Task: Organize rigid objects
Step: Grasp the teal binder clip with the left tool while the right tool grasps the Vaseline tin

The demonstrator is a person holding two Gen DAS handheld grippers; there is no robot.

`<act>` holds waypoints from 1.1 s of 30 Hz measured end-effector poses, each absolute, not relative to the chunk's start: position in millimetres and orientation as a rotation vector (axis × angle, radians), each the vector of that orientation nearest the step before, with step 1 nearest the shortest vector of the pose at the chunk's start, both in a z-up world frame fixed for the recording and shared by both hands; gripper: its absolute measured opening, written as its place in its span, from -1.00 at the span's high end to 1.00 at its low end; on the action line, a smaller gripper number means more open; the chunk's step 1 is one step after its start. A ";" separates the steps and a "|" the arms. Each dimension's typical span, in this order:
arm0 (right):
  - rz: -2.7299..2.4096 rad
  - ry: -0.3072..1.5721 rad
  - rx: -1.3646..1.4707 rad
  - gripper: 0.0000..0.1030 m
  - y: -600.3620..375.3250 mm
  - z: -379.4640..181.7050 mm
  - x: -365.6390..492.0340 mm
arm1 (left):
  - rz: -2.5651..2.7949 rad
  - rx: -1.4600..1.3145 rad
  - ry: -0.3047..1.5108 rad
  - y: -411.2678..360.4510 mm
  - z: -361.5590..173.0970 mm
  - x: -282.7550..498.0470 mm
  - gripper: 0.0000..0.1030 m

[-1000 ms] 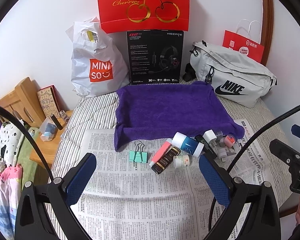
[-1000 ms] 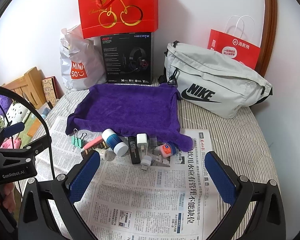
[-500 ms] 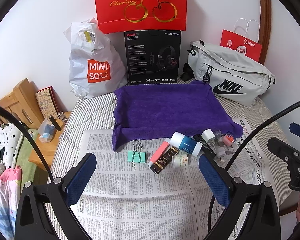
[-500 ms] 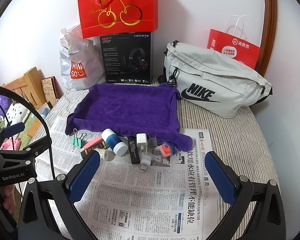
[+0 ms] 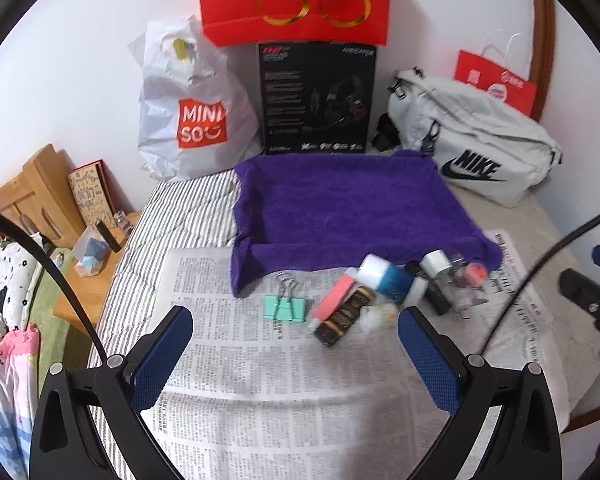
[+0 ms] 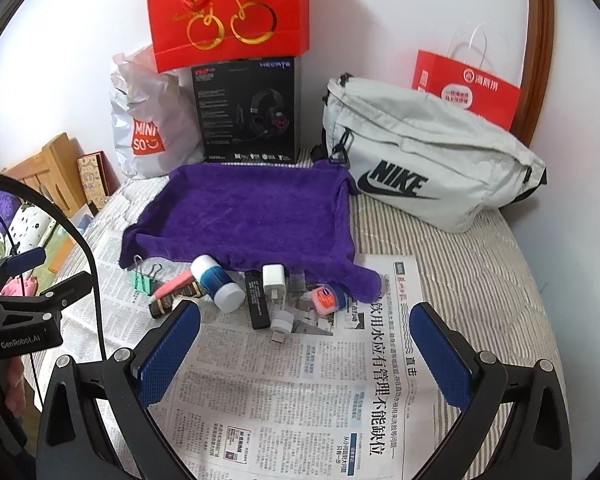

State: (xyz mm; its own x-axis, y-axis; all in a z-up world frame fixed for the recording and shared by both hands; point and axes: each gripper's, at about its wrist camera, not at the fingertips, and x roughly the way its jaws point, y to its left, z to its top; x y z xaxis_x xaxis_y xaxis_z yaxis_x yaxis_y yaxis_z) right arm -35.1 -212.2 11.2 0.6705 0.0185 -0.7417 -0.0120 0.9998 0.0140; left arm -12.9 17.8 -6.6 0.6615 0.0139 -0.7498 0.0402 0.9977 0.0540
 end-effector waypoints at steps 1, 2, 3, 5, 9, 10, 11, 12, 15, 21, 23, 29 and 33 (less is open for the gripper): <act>0.017 0.845 0.012 -1.00 -213.6 8.2 -33.0 | -0.006 0.074 0.852 19.7 -10.9 -10.1 -1.00; 0.016 0.853 0.016 -1.00 -215.1 4.7 -30.9 | 0.006 0.084 0.857 21.7 -16.6 -6.0 -1.00; 0.015 0.859 0.020 -1.00 -216.3 1.6 -29.2 | 0.014 0.091 0.860 23.3 -21.2 -2.1 -1.00; 0.015 0.872 0.025 -1.00 -218.3 -4.6 -26.2 | 0.024 0.105 0.871 26.3 -33.0 5.5 -1.00; 0.011 0.903 0.036 -1.00 -221.7 -17.9 -19.6 | 0.013 0.106 0.898 34.2 -57.2 20.0 -1.00; 0.010 0.909 0.037 -1.00 -222.3 -20.4 -18.8 | 0.006 0.102 0.912 35.7 -63.4 24.1 -1.00; 0.008 0.918 0.038 -1.00 -223.1 -23.7 -16.9 | 0.002 0.098 0.927 37.8 -70.7 29.1 -0.99; 0.005 0.928 0.039 -1.00 -224.0 -27.6 -14.9 | 0.000 0.095 0.932 39.5 -74.8 32.4 -0.99; 0.000 0.950 0.043 -1.00 -225.6 -36.1 -10.8 | -0.014 0.082 0.964 43.6 -89.9 43.4 -0.96; -0.009 0.990 0.020 -1.00 -223.1 -52.3 -4.2 | -0.030 0.104 0.981 47.6 -106.8 59.8 -0.87; -0.009 1.004 0.015 -0.99 -222.5 -56.8 -0.9 | -0.045 0.108 0.987 47.3 -110.8 64.2 -0.87; -0.009 1.039 0.015 -0.99 -222.6 -70.9 6.6 | -0.065 0.131 1.001 43.6 -118.8 71.6 -0.73; 0.002 1.028 0.019 -0.99 -227.0 -76.9 8.6 | -0.088 0.095 1.002 46.0 -122.9 71.5 -0.32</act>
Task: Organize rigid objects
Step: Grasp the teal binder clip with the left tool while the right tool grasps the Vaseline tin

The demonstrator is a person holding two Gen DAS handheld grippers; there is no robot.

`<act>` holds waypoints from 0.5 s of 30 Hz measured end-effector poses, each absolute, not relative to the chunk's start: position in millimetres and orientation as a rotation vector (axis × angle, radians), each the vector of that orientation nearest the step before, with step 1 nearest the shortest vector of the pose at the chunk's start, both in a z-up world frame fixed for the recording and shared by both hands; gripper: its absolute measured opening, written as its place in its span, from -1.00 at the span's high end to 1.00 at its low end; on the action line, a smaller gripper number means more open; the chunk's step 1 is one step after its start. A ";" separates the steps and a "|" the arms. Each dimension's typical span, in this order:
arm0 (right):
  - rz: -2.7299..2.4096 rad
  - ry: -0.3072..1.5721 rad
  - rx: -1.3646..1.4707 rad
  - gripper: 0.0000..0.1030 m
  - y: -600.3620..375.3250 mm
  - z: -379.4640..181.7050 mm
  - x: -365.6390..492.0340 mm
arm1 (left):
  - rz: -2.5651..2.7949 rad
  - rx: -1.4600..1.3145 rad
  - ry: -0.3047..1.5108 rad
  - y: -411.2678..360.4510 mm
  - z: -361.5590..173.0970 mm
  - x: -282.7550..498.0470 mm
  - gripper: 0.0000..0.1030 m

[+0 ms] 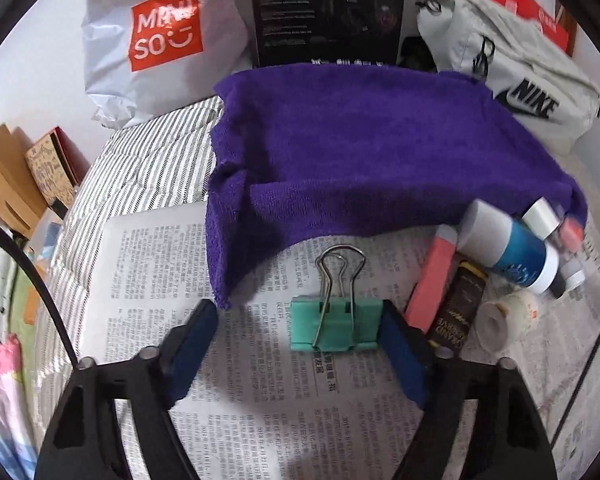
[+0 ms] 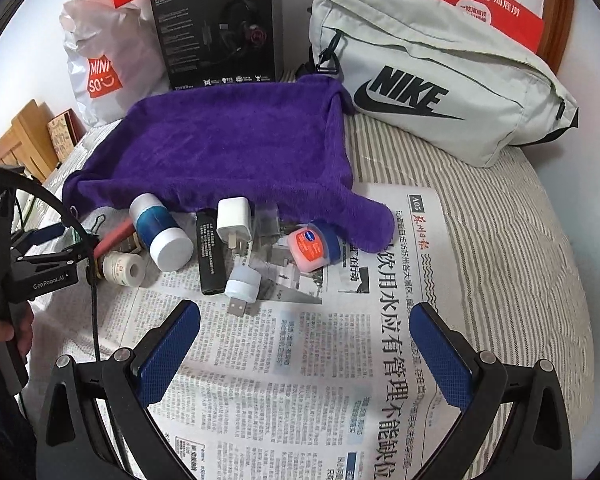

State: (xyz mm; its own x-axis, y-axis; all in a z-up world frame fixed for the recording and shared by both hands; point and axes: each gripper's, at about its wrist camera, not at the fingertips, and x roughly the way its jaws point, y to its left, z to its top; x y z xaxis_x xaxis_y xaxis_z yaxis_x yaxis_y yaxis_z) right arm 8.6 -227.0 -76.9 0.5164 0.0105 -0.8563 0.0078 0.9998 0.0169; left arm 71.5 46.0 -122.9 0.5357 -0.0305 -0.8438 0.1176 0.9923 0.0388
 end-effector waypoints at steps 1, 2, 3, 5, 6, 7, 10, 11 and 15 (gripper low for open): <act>0.004 1.020 0.019 -0.99 -228.1 -77.4 8.8 | -0.099 0.084 0.998 46.9 -122.5 69.8 -0.23; 0.003 1.014 0.016 -0.99 -229.4 -78.1 8.8 | -0.108 0.088 0.991 45.7 -122.3 68.0 -0.18; 0.001 1.011 0.013 -0.99 -231.2 -79.4 9.4 | -0.119 0.095 0.983 44.7 -122.0 66.0 0.00; 0.000 1.012 0.011 -0.99 -234.3 -83.2 11.4 | -0.147 0.101 0.972 41.4 -120.7 62.2 0.24; 0.001 1.016 0.010 -0.99 -236.4 -86.0 12.9 | -0.145 0.107 0.970 40.4 -120.7 61.9 0.24; 0.000 1.017 0.010 -0.99 -238.4 -88.2 14.3 | -0.143 0.110 0.967 39.6 -120.7 61.9 0.24; -0.020 1.026 0.014 -0.98 -245.4 -95.7 19.9 | -0.140 0.104 0.962 39.6 -121.0 63.3 0.24; -0.021 1.026 0.019 -0.97 -248.0 -97.9 22.2 | -0.139 0.103 0.960 39.1 -121.3 63.1 0.24; -0.019 1.013 0.022 -0.91 -253.4 -104.2 31.1 | -0.138 0.106 0.942 39.7 -122.2 60.1 0.23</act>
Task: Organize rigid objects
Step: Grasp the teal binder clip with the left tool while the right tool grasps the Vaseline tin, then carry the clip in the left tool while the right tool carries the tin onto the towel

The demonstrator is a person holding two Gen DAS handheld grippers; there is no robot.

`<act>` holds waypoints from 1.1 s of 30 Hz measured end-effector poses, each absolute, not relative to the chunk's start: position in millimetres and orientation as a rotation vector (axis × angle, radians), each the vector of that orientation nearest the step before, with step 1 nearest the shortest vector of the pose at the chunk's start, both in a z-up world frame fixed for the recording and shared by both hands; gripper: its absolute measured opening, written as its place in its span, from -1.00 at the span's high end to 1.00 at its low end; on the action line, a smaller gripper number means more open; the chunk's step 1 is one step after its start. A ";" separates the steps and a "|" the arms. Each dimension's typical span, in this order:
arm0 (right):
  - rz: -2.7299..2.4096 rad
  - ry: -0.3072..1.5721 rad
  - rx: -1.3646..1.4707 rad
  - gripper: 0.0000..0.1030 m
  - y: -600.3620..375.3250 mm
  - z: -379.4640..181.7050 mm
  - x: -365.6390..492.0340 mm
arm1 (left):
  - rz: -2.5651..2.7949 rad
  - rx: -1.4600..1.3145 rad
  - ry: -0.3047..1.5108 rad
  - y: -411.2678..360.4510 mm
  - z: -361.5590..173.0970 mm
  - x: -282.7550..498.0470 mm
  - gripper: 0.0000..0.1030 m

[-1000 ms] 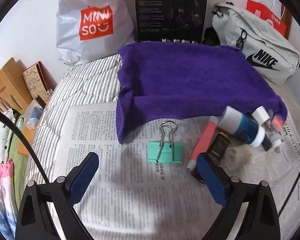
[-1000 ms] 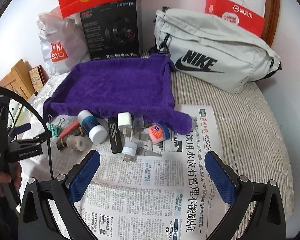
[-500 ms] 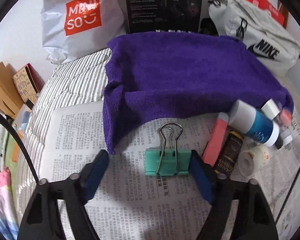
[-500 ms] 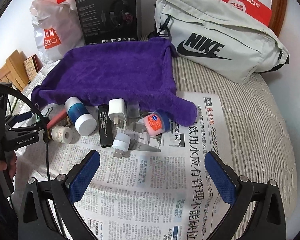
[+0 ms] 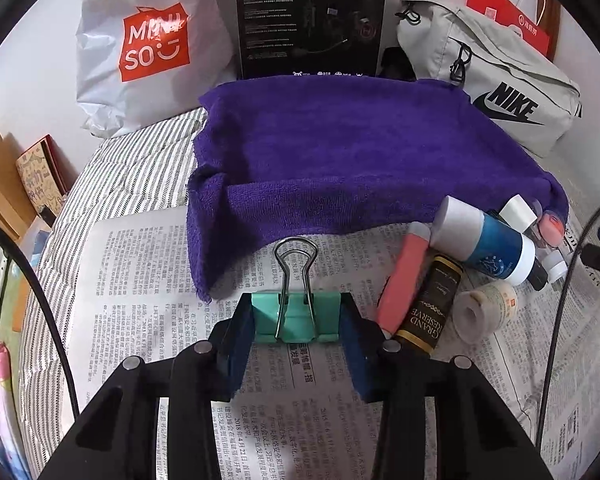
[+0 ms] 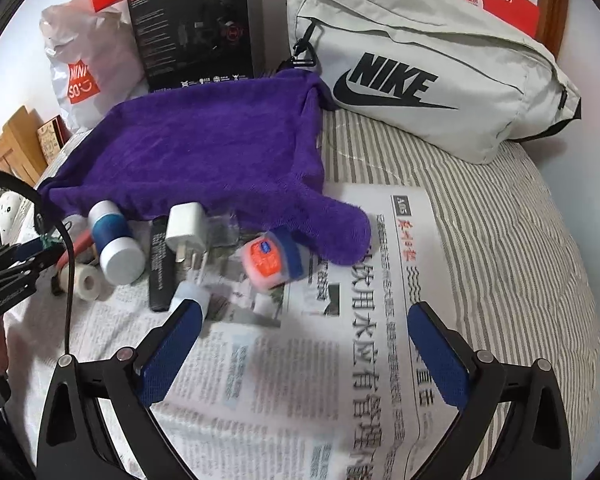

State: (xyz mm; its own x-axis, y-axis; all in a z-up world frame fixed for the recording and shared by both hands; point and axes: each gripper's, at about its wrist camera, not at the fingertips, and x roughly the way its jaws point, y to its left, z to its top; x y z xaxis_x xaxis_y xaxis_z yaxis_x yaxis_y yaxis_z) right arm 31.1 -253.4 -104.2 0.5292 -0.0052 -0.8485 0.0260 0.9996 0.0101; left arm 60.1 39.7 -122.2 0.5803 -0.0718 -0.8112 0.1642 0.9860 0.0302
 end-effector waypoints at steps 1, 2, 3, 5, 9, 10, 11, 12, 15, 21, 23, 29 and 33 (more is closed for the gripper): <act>-0.017 1.010 0.017 -0.88 -253.8 -106.2 34.6 | -0.139 0.104 0.937 40.1 -122.4 59.1 0.23; -0.013 1.007 0.009 -0.85 -253.7 -108.6 39.0 | -0.138 0.101 0.932 40.3 -122.8 58.2 0.23; -0.008 1.009 -0.001 -0.76 -253.5 -110.9 43.0 | -0.138 0.102 0.928 40.2 -123.0 57.2 0.23; 0.006 1.022 -0.010 -0.58 -252.2 -115.7 50.0 | -0.138 0.104 0.923 40.2 -122.9 57.2 0.23; 0.066 1.030 0.017 -0.31 -248.2 -122.0 57.2 | -0.139 0.101 0.924 40.5 -122.6 58.0 0.23; 0.077 1.029 0.016 -0.29 -246.2 -123.8 58.6 | -0.136 0.100 0.924 40.0 -123.0 57.3 0.23; 0.076 1.030 0.011 -0.29 -244.8 -124.7 58.9 | -0.136 0.103 0.922 39.8 -122.9 57.1 0.23; 0.074 1.028 -0.002 -0.27 -243.1 -126.4 60.7 | -0.136 0.104 0.922 40.0 -122.8 57.3 0.23; 0.075 1.021 -0.016 -0.12 -240.7 -128.8 62.6 | -0.137 0.103 0.921 40.1 -122.8 57.2 0.23; 0.107 1.019 -0.036 0.29 -234.3 -125.7 62.5 | -0.147 0.104 0.921 40.5 -122.6 56.8 0.23; 0.118 1.025 -0.038 0.29 -232.2 -125.6 59.4 | -0.147 0.104 0.921 40.4 -122.6 56.6 0.23; 0.110 1.010 -0.053 0.29 -226.2 -129.2 57.6 | -0.145 0.099 0.919 39.9 -121.7 57.1 0.23; 0.107 1.021 -0.059 0.29 -226.3 -127.8 56.9 | -0.155 0.096 0.929 40.8 -121.4 56.1 0.24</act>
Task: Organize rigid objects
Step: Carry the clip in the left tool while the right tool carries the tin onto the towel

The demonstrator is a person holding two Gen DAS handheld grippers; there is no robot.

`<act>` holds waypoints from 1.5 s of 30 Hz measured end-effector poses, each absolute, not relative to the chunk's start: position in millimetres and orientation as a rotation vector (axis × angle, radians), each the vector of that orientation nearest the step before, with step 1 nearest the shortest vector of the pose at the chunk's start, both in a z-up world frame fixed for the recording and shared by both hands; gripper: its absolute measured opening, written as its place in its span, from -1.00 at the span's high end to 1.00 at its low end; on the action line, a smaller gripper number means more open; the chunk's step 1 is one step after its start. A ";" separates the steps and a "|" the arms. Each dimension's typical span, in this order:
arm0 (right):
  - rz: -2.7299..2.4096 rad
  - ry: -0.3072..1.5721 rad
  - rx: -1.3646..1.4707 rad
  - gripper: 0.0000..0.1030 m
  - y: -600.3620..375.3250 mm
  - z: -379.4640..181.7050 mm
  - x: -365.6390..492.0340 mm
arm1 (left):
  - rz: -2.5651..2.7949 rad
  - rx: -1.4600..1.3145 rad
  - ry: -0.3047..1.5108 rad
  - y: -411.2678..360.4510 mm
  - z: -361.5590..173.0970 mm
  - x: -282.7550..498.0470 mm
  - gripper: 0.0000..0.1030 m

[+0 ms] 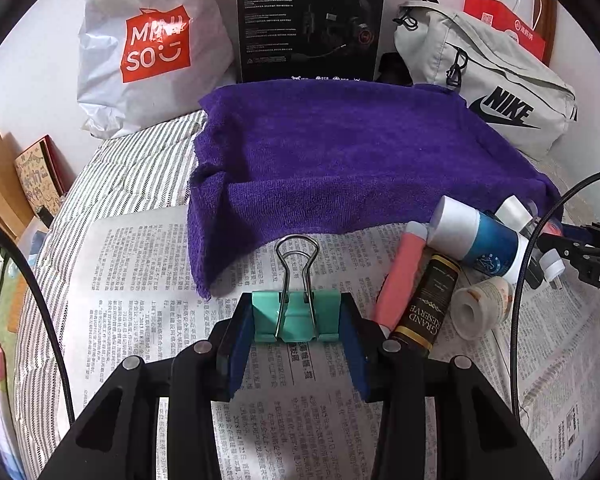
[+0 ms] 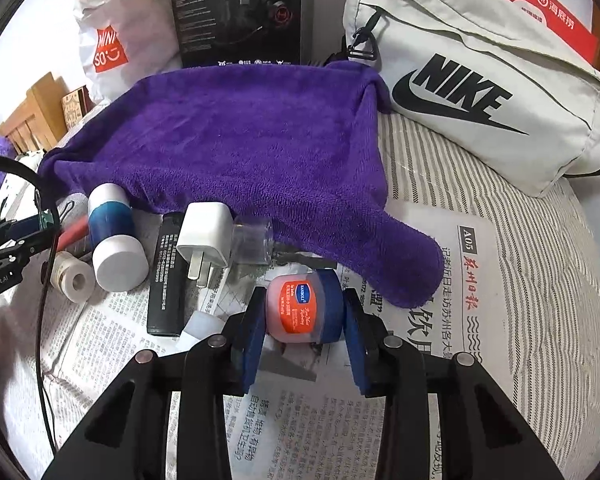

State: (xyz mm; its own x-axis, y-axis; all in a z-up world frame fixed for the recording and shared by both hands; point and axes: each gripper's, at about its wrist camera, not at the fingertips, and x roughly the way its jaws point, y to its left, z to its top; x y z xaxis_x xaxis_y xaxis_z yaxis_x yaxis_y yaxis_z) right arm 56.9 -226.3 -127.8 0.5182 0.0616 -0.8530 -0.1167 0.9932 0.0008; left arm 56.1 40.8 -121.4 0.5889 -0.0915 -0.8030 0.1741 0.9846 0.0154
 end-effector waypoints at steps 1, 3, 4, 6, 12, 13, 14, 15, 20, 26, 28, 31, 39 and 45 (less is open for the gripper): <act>0.105 1.027 -0.058 0.29 -227.1 -126.9 56.2 | -0.156 0.091 0.938 41.9 -120.7 55.8 0.24; 0.098 1.036 -0.057 0.29 -229.1 -124.1 54.4 | -0.159 0.092 0.950 43.2 -119.8 53.0 0.24; 0.094 1.039 -0.056 0.29 -230.3 -122.6 53.5 | -0.156 0.097 0.957 44.8 -119.3 51.1 0.24; 0.090 1.037 -0.049 0.29 -233.5 -117.4 50.1 | -0.153 0.091 0.968 48.1 -117.9 47.6 0.24; 0.097 1.011 -0.006 0.29 -242.8 -98.7 46.3 | -0.154 0.032 0.968 61.6 -107.3 39.7 0.24; 0.099 1.008 -0.002 0.29 -243.7 -96.3 47.0 | -0.152 0.032 0.963 62.7 -103.4 39.3 0.24; 0.100 1.003 0.000 0.29 -244.5 -94.0 47.8 | -0.147 0.032 0.961 63.5 -100.5 39.5 0.24; 0.100 0.997 0.000 0.29 -245.2 -91.8 48.4 | -0.142 0.032 0.956 63.9 -96.2 39.7 0.24; 0.111 0.974 0.013 0.29 -246.7 -81.4 54.3 | -0.157 0.033 0.924 65.4 -75.4 43.5 0.24; 0.121 0.943 0.018 0.29 -250.1 -66.8 64.5 | -0.178 0.046 0.890 62.3 -51.6 59.0 0.24; 0.122 0.935 0.016 0.29 -250.3 -62.0 67.8 | -0.191 0.047 0.882 59.3 -44.2 66.9 0.24; 0.124 0.920 0.010 0.29 -249.6 -53.6 75.5 | -0.198 0.058 0.871 53.6 -35.9 78.8 0.24; 0.120 0.892 0.009 0.29 -250.0 -41.0 104.5 | -0.246 0.059 0.872 40.9 -27.3 113.9 0.24; 0.129 0.907 0.020 0.29 -248.1 -45.7 136.6 | -0.270 0.030 0.884 42.8 -30.5 141.8 0.24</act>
State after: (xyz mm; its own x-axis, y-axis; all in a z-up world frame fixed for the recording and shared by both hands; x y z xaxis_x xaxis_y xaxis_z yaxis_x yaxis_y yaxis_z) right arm 136.6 -248.1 -45.7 0.6091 0.1201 -0.7840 -0.1033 0.9921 0.0718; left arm 141.8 42.8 -30.5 0.6027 -0.2211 -0.7668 0.2457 0.9656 -0.0852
